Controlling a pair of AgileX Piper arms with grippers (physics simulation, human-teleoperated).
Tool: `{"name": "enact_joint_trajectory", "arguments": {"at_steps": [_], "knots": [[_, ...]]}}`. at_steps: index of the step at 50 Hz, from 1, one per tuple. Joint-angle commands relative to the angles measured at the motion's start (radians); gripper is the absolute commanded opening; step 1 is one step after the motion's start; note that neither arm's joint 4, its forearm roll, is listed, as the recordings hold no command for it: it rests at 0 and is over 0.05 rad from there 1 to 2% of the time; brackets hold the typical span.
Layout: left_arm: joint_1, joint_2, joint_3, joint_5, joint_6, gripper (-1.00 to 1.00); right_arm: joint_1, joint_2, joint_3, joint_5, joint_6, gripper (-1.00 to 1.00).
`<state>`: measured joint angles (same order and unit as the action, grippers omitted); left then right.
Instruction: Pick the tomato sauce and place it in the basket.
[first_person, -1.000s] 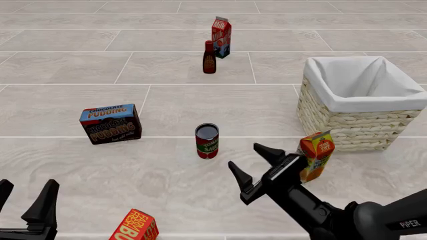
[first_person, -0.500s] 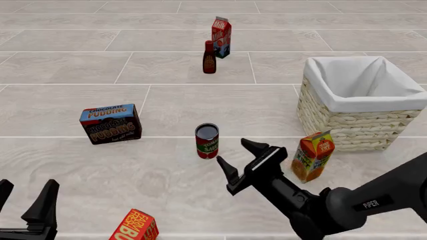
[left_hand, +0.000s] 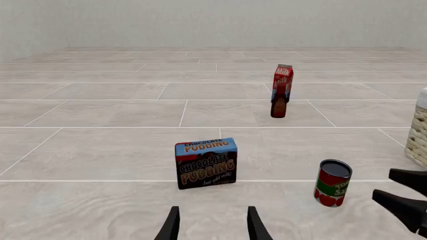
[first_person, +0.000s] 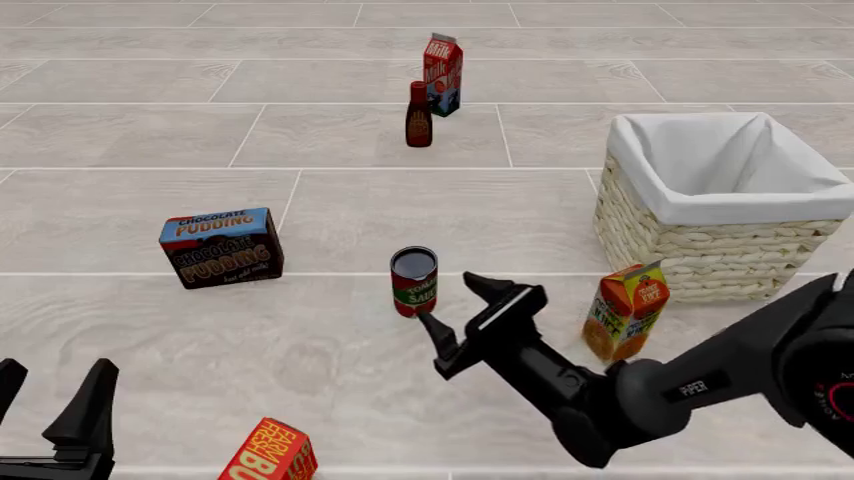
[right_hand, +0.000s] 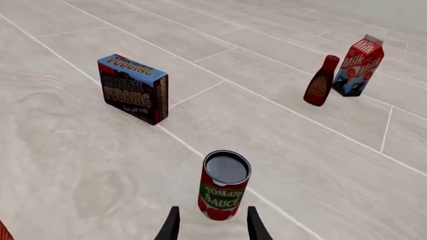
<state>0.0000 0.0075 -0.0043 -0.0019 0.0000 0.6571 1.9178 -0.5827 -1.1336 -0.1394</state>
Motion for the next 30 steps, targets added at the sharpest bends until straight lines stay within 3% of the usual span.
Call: {"name": "enact_joint_trajectory", "arguments": {"at_steps": [1,30], "knots": [[0.000,0.000,0.000,0.000,0.000,1.00,0.000,0.039,-0.042,0.015,-0.001,1.00],[0.000,0.000,0.000,0.000,0.000,1.00,-0.030,0.077,-0.093,0.030,0.012,1.00]]}}
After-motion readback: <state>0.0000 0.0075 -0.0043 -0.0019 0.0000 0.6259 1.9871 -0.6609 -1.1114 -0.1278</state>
